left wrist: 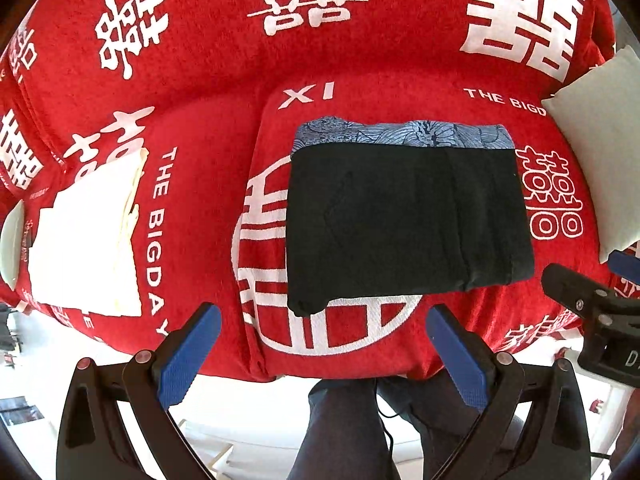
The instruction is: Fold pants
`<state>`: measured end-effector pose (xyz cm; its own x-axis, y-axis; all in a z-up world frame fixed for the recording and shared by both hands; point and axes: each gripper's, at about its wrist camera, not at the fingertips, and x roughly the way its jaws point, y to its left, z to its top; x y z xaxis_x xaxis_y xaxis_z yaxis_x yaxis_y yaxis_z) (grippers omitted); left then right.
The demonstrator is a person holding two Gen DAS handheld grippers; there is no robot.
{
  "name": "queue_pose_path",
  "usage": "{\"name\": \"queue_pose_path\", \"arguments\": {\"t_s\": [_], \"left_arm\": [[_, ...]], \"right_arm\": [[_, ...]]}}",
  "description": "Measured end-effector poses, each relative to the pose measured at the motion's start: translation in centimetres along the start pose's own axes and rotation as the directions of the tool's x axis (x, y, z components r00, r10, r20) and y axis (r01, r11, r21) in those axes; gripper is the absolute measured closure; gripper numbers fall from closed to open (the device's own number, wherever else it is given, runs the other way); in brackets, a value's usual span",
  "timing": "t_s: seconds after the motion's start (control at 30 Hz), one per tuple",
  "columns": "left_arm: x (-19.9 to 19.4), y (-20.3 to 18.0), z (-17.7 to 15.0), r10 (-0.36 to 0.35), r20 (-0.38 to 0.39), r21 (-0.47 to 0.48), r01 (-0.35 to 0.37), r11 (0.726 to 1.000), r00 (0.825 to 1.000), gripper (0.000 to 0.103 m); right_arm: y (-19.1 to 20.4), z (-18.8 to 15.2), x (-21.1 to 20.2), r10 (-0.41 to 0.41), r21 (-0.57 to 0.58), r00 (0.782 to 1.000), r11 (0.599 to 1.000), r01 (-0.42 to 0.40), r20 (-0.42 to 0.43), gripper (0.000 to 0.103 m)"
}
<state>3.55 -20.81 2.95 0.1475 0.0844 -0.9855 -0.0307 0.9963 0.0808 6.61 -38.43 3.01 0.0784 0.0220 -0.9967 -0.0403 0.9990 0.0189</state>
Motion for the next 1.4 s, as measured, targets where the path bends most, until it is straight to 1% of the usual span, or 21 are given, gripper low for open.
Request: {"name": "queue_pose_path", "arguments": {"t_s": [0.3, 0.6, 0.93, 1.4], "left_arm": [[-0.3, 0.0, -0.4, 0.005, 0.002, -0.012, -0.005, 1.0, 1.0, 0.0], [-0.8, -0.2, -0.6, 0.007, 0.016, -0.008, -0.007, 1.0, 1.0, 0.0], [-0.8, -0.3, -0.7, 0.008, 0.013, -0.016, -0.008, 1.0, 1.0, 0.0], [-1.3, -0.6, -0.9, 0.011, 0.032, 0.001, -0.011, 1.0, 0.999, 0.0]], "right_arm": [[0.2, -0.5, -0.4, 0.004, -0.021, 1.0, 1.0, -0.004, 0.012, 0.0], [0.1, -0.7, -0.7, 0.002, -0.01, 1.0, 1.0, -0.002, 0.022, 0.0], [0.0, -0.5, -1.1, -0.007, -0.014, 0.999, 1.0, 0.007, 0.032, 0.0], [0.2, -0.7, -1.4, -0.006, -0.018, 0.999, 1.0, 0.007, 0.038, 0.0]]}}
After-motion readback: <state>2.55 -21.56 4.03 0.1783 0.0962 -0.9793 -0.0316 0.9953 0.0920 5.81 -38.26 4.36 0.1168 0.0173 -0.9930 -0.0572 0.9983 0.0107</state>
